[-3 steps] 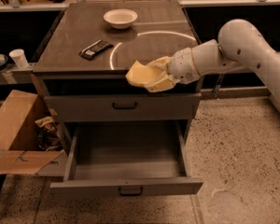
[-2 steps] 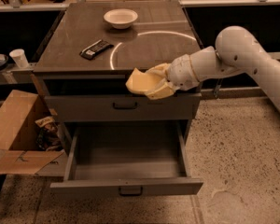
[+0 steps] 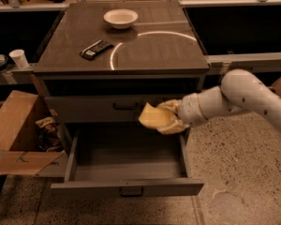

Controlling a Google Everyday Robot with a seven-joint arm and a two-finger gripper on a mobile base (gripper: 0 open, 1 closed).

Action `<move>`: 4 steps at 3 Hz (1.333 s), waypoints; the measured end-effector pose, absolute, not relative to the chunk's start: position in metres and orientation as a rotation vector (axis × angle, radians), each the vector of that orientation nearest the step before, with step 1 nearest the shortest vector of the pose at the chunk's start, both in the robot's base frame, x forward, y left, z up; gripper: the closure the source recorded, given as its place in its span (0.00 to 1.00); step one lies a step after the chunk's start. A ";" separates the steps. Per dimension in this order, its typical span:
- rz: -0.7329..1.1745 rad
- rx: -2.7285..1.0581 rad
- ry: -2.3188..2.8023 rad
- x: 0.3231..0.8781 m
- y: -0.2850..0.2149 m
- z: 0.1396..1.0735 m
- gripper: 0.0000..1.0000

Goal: Place sponge into middle drawer

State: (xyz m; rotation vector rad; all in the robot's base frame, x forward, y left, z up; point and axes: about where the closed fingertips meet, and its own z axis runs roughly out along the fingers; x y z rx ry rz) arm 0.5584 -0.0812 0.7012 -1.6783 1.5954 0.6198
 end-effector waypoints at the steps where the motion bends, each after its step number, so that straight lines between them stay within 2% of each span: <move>1: 0.647 -1.646 1.679 0.546 -0.098 0.651 1.00; 3: 0.787 -1.478 1.937 0.559 -0.132 0.510 1.00; 4: 0.793 -1.481 1.934 0.557 -0.127 0.500 1.00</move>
Offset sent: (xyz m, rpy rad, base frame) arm -0.0109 -0.0664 -0.1901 -0.0259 0.2927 -0.2144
